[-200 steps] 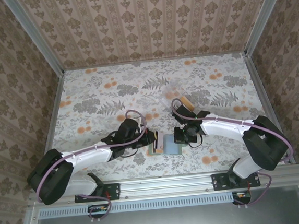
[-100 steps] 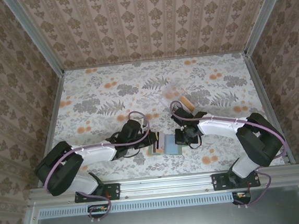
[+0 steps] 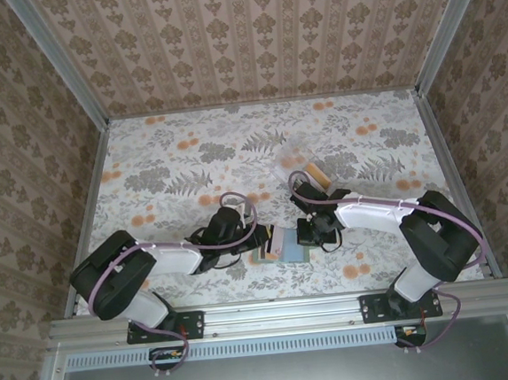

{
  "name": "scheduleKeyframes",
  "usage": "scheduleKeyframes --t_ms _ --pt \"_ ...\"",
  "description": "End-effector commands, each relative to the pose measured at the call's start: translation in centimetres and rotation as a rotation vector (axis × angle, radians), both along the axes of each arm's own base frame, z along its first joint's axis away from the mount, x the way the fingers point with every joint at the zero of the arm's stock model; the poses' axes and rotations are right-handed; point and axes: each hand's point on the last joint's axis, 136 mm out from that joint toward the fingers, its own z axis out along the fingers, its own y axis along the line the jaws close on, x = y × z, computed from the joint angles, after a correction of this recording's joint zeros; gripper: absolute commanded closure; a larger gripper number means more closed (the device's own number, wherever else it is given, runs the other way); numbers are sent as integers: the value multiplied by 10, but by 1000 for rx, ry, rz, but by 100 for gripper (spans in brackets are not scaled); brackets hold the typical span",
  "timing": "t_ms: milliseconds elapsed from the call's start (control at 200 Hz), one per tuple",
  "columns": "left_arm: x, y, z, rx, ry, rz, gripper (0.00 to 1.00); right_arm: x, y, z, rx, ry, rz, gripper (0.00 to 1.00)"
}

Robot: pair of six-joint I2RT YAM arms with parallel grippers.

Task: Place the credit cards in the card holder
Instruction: Insert the credit card into the card slot.

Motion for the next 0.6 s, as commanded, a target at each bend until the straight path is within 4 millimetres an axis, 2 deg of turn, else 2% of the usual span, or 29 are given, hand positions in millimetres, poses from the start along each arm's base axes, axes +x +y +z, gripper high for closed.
scheduleKeyframes --t_ms 0,145,330,595 --pt "-16 -1 -16 2 84 -3 100 -17 -24 -27 -130 68 2 96" --pt "-15 1 -20 -10 138 42 100 -16 -24 -26 -131 64 1 96" --pt "-11 -1 -15 -22 150 71 100 -17 -25 -26 -133 65 3 96" --pt "-12 10 -16 31 136 87 100 -18 -25 -25 -132 64 3 96"
